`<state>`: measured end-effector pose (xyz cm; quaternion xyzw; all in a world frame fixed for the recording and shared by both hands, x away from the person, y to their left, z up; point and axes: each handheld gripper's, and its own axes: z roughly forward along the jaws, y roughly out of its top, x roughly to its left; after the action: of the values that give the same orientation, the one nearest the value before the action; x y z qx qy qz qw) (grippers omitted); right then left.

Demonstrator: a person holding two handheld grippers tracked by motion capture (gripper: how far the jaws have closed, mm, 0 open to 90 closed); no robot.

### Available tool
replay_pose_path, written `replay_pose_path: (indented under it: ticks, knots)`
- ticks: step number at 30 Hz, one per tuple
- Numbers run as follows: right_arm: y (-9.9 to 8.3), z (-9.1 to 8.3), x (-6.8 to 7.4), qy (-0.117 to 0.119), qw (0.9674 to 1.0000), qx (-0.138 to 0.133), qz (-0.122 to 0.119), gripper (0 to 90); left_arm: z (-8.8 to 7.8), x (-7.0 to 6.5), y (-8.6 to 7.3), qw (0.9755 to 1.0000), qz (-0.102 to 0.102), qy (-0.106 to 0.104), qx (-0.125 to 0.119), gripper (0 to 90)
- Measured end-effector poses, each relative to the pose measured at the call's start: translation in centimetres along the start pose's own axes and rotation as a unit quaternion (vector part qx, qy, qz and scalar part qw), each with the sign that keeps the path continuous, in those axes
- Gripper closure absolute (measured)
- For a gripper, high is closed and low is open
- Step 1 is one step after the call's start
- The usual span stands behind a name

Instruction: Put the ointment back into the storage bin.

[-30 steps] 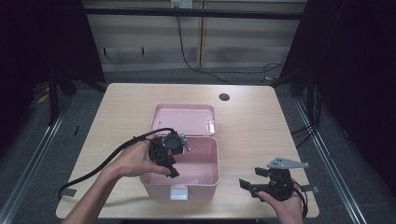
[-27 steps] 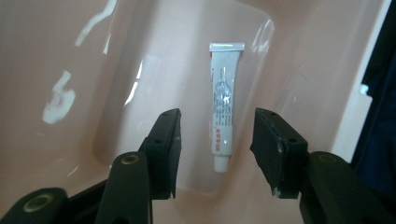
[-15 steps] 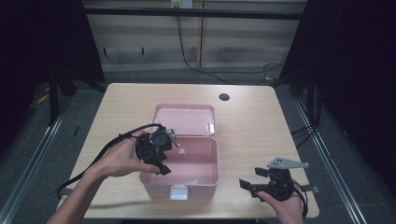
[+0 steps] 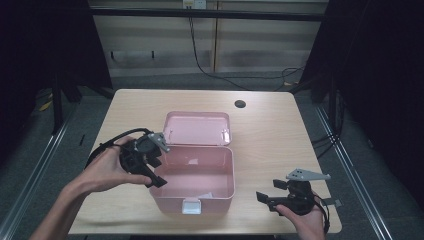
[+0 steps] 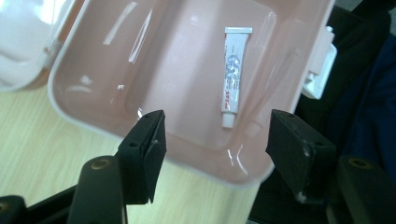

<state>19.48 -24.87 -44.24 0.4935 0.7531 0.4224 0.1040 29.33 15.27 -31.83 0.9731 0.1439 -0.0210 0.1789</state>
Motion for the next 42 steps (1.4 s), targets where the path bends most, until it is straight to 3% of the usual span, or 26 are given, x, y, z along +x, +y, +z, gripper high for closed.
replay_pose_path:
  ticks: [7,15,25,29,32,39,41,42]
  knots:
    - [0.0,0.0,0.1,0.000,1.0000,0.001,0.001,17.3,-1.1,0.9,-2.0,0.9991,-0.033,0.007,-0.024,33.8]
    - [0.0,0.1,0.1,0.001,1.0000,0.004,0.001,17.2,-2.3,1.2,-4.5,0.9973,-0.051,0.013,-0.050,34.1]
    - [0.0,0.2,0.1,0.001,1.0000,0.005,0.001,17.2,-2.0,1.1,-7.8,0.9951,-0.066,0.029,-0.067,35.6]
    - [0.0,0.1,0.1,0.000,1.0000,0.005,0.003,17.2,-1.8,1.3,-8.9,0.9913,-0.089,0.055,-0.080,38.9]
    - [0.0,0.2,0.1,0.000,1.0000,0.005,0.002,17.2,-1.2,1.4,-9.8,0.9878,-0.110,0.057,-0.094,38.1]
    - [0.0,0.1,0.1,0.000,1.0000,0.004,0.002,17.2,0.5,1.5,-11.3,0.9863,-0.119,0.065,-0.094,37.9]
    - [0.0,0.2,0.1,-0.001,1.0000,0.005,0.002,17.2,1.5,1.5,-12.0,0.9836,-0.131,0.078,-0.097,37.1]
    - [0.0,0.2,0.1,-0.001,1.0000,0.005,0.002,17.2,1.5,1.5,-12.0,0.9836,-0.131,0.078,-0.097,36.1]
